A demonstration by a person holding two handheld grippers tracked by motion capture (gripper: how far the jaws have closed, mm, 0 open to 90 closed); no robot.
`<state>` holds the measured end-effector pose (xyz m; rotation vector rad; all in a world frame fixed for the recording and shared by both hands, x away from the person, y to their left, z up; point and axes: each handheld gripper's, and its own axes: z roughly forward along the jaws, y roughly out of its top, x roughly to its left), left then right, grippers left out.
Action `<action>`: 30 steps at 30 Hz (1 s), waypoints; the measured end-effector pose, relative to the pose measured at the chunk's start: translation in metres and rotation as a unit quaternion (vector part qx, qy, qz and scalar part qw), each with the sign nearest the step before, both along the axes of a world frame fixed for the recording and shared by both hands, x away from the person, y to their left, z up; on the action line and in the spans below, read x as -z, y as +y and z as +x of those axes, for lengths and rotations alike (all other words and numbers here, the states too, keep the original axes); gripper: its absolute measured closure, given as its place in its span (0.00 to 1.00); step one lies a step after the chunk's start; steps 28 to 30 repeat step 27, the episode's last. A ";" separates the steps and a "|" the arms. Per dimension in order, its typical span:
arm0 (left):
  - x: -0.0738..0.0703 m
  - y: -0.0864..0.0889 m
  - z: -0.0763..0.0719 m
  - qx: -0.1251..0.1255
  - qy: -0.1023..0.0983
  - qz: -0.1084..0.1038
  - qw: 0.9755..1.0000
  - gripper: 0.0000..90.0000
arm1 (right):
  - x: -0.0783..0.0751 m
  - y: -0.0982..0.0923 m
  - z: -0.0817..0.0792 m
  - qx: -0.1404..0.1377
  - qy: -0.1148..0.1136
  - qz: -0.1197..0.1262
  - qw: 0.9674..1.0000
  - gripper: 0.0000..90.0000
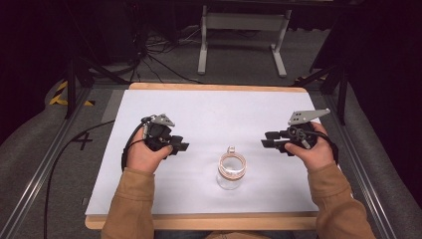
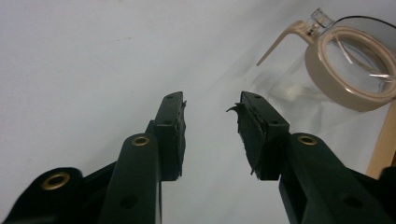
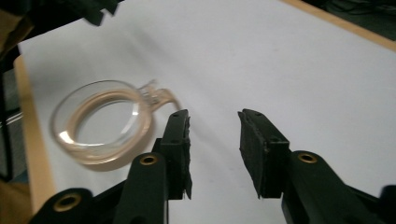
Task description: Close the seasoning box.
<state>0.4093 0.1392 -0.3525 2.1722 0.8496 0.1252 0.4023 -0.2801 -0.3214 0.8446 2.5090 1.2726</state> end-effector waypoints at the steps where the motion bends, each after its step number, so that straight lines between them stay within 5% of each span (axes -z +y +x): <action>1: 0.001 0.001 0.000 -0.002 0.003 0.000 1.000 0.68 | 0.002 -0.005 0.004 0.006 -0.008 0.001 1.000 0.65; 9: 0.017 0.008 0.011 -0.016 0.012 0.002 1.000 0.66 | 0.029 -0.038 0.033 0.059 -0.018 -0.025 0.998 0.54; 21: 0.051 0.015 0.030 -0.039 0.052 0.042 0.997 0.60 | 0.087 -0.065 0.060 0.105 0.046 -0.079 0.990 0.53; 30: 0.054 0.012 0.032 -0.036 0.060 0.049 0.996 0.54 | 0.096 -0.067 0.062 0.108 0.054 -0.079 0.989 0.54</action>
